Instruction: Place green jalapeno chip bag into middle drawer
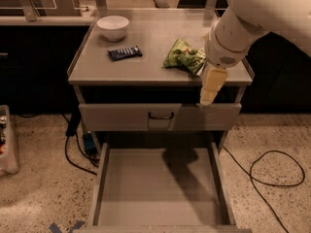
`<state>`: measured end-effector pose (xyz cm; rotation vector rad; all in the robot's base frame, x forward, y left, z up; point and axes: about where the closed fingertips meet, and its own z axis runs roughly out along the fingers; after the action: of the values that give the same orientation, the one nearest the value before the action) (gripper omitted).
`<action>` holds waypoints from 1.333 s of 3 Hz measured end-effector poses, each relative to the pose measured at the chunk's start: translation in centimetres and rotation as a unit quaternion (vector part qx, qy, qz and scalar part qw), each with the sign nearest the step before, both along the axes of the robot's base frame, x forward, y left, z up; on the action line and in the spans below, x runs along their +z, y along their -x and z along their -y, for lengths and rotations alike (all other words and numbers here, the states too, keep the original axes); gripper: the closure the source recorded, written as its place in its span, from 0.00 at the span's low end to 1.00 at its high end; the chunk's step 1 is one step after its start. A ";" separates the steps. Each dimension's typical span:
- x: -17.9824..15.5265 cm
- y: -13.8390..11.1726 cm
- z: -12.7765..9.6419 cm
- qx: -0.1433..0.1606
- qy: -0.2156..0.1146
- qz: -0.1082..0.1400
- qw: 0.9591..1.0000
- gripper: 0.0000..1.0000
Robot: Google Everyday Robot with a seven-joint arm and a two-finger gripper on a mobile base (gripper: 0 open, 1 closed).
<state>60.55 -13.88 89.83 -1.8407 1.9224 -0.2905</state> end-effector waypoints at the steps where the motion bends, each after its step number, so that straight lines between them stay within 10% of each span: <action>1: -0.1 0.0 -0.9 0.005 0.007 0.009 1.000 0.00; 4: -1.9 -8.8 -6.8 0.111 0.043 0.029 0.992 0.00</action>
Offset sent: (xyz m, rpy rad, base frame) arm 0.0453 0.0600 -0.0159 -0.0307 -0.0699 0.1569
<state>69.37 -7.09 87.94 -2.0575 1.6716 -0.3528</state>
